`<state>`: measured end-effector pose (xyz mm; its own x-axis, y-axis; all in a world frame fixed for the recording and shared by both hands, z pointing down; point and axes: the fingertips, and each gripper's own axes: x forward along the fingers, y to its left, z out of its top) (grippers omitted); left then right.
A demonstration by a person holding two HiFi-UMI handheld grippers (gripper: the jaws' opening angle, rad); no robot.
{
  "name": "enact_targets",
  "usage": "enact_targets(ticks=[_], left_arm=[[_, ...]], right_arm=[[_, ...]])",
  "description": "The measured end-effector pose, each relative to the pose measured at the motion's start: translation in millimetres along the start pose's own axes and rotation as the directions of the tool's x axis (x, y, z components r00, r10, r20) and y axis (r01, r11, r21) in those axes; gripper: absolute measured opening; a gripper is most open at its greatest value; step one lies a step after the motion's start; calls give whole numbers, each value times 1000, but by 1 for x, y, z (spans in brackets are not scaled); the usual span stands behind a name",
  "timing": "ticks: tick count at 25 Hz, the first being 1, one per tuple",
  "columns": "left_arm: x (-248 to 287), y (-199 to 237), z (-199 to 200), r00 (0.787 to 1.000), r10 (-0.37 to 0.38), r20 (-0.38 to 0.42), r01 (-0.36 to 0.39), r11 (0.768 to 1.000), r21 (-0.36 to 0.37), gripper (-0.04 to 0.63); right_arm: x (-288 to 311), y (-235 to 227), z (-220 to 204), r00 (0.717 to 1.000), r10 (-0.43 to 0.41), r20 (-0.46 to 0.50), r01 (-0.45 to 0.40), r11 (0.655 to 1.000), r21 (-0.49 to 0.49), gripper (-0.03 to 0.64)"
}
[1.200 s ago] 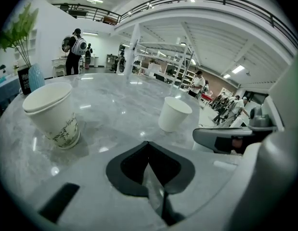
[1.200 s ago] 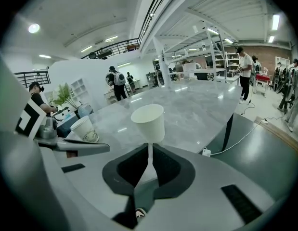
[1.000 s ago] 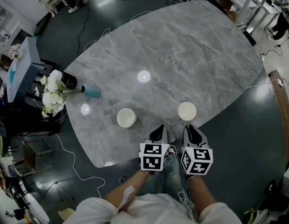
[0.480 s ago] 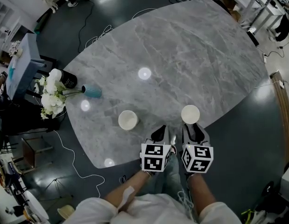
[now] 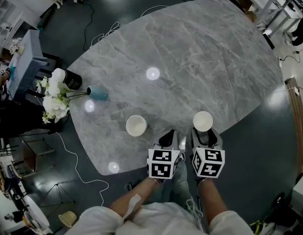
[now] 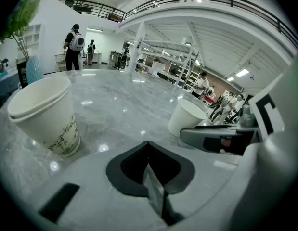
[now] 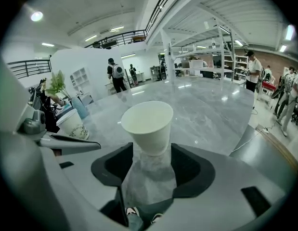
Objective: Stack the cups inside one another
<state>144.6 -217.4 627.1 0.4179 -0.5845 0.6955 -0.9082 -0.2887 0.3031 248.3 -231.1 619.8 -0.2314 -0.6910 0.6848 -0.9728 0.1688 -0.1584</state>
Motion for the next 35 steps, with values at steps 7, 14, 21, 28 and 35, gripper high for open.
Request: enact_targets(ticks=[7,14,21,28,35], left_arm=[[0,0,2,1000,-2,-1,2,1000,-8,-5],[0,4,2,1000,5,1,-5,1000,-15,-5],[-2,6,-2,1000,12,-2,-12,1000,-5,-5],[-15,4,-1,1000,25,11,-24,1000,-5,-5],[-33,10,7,996,61,62,-58,998,-38,-5]], right_arm=[[6,0,5,1000,-4,-10,4,1000,-24,210],[8,-3,8,1000,-29,-6,29,999,-36,209],[6,-1,7,1000,-13,11,14,999,-36,209],[-2,6,15,1000,3,27,-2,999,-50,209],[-10,21,26,998,40,40,-37,997,-74,209]])
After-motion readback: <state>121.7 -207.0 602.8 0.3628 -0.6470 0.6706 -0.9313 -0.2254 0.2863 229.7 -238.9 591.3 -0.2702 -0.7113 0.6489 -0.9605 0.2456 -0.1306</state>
